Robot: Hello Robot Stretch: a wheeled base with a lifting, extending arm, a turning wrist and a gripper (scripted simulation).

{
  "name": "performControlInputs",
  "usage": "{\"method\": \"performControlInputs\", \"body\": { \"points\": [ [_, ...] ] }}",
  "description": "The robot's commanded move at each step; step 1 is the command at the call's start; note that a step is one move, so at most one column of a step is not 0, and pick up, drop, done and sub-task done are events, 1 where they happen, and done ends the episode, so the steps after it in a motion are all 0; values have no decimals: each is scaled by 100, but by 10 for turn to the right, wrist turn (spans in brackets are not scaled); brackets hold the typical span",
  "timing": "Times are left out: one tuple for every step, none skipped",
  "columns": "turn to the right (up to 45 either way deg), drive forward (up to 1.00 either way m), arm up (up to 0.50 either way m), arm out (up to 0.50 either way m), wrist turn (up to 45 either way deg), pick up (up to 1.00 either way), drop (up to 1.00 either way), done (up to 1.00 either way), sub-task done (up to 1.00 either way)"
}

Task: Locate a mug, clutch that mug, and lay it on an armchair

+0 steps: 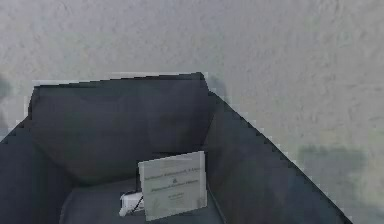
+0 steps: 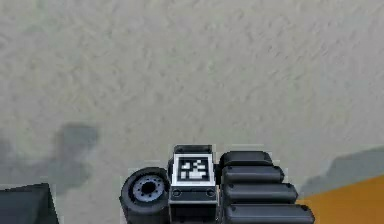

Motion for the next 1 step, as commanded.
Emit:
{"method": "performControlInputs", "body": {
  "points": [
    [90, 0, 0, 0, 0, 0, 0, 0, 0]
  ]
}}
